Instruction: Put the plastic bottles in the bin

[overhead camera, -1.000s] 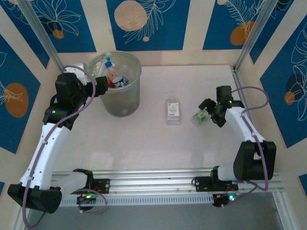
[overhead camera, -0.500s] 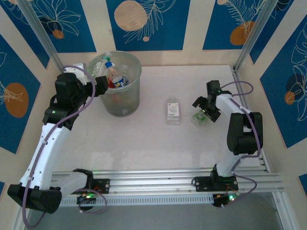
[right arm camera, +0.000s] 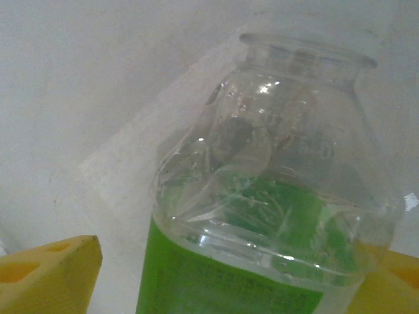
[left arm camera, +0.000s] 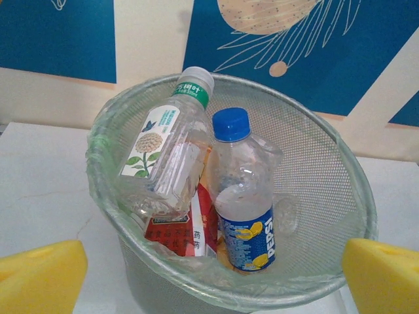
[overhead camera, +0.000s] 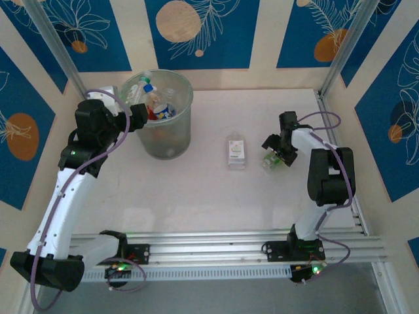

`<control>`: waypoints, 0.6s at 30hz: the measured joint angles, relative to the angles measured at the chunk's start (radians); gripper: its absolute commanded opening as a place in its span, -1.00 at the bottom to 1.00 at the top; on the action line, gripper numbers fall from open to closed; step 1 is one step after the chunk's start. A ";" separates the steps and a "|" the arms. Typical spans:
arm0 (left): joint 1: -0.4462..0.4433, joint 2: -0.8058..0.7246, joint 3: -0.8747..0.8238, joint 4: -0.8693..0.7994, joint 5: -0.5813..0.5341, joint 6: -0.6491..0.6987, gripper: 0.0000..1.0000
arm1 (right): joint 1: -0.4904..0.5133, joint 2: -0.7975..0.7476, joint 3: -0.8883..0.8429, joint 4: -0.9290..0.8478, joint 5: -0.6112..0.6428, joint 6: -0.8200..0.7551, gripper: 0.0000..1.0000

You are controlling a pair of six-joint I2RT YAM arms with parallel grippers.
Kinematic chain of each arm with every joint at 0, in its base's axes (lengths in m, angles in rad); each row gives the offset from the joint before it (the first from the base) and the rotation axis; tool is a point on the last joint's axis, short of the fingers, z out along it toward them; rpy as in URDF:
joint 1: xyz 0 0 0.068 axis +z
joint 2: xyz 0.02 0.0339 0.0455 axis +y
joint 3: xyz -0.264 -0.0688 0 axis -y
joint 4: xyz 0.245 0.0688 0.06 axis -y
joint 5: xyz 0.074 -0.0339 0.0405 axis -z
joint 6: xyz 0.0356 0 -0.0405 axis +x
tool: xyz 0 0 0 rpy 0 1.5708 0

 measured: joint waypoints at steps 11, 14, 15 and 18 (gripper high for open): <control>-0.002 0.006 0.000 0.008 0.023 -0.024 0.99 | 0.020 0.000 -0.058 0.024 0.000 -0.003 0.71; -0.002 0.010 0.000 0.008 0.023 -0.026 0.99 | 0.035 0.001 -0.062 0.029 0.001 -0.003 0.64; -0.002 0.011 0.000 0.008 0.023 -0.029 0.99 | 0.041 0.001 -0.064 0.032 0.005 -0.005 0.57; -0.002 0.013 0.000 0.011 0.027 -0.037 0.99 | 0.053 0.000 -0.073 0.035 0.019 -0.012 0.36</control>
